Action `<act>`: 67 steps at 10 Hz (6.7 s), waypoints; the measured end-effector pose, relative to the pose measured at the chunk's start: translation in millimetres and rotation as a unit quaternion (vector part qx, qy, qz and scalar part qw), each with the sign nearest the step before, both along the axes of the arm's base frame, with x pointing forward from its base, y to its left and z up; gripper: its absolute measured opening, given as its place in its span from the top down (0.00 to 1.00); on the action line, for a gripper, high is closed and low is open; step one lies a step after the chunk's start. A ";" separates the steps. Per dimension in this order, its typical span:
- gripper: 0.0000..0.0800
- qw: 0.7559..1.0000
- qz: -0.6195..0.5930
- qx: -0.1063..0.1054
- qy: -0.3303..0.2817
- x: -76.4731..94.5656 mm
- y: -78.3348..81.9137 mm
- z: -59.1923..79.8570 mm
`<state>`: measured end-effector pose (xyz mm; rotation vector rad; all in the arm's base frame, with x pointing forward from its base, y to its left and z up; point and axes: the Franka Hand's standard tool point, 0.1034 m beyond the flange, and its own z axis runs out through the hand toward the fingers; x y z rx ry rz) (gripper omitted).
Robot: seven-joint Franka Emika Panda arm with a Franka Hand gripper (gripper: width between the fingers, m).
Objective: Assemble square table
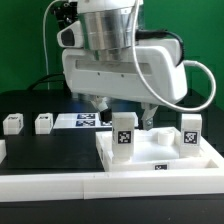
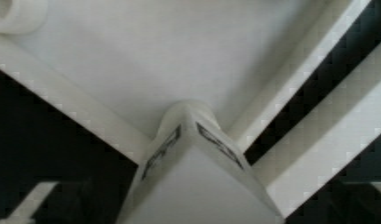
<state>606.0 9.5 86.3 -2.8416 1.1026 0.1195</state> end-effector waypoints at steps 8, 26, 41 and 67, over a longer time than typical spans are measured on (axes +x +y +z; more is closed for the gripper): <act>0.19 0.948 0.315 -0.014 -0.052 1.8 0.4 -6.1; 0.63 1.000 0.006 -0.015 -0.021 0.8 -7.7 -9.7; 0.19 0.990 0.132 -0.006 -0.041 3.3 1.5 -8.6; 0.64 0.990 0.130 -0.011 -0.045 3.1 -8.9 -10.6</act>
Offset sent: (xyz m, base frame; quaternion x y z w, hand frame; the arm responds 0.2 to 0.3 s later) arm -0.0063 -0.0009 -0.0014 0.0049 0.0275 -0.2164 0.9759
